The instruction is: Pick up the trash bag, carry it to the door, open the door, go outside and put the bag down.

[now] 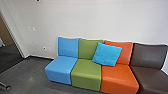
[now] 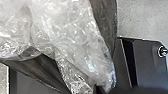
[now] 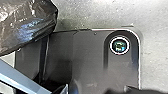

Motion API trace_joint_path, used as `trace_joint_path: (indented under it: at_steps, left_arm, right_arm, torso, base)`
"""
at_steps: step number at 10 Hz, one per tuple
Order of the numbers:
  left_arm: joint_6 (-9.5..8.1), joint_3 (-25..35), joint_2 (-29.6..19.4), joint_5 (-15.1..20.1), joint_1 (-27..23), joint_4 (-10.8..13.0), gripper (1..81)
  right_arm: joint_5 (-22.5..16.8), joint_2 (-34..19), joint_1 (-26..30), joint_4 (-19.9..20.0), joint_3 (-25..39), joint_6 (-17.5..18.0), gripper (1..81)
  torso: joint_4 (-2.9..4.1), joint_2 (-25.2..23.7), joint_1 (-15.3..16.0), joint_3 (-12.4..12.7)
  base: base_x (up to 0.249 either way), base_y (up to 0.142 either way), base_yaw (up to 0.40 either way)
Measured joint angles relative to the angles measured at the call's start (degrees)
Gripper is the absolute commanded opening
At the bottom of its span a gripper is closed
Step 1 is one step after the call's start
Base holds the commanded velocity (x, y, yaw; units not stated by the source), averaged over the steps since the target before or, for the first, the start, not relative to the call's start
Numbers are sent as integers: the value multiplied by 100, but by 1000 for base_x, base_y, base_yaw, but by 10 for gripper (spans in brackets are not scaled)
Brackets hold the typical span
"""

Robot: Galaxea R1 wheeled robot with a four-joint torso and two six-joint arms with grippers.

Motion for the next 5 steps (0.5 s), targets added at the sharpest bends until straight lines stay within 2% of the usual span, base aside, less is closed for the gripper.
trace_joint_path:
  at_steps: [5]
  left_arm:
    - [0,-273,134,13,30,66,10]
  right_arm:
    - [50,284,-29,-111,-369,2,811]
  torso:
    - [0,1006,-656,116]
  base:
    - [0,0,0]
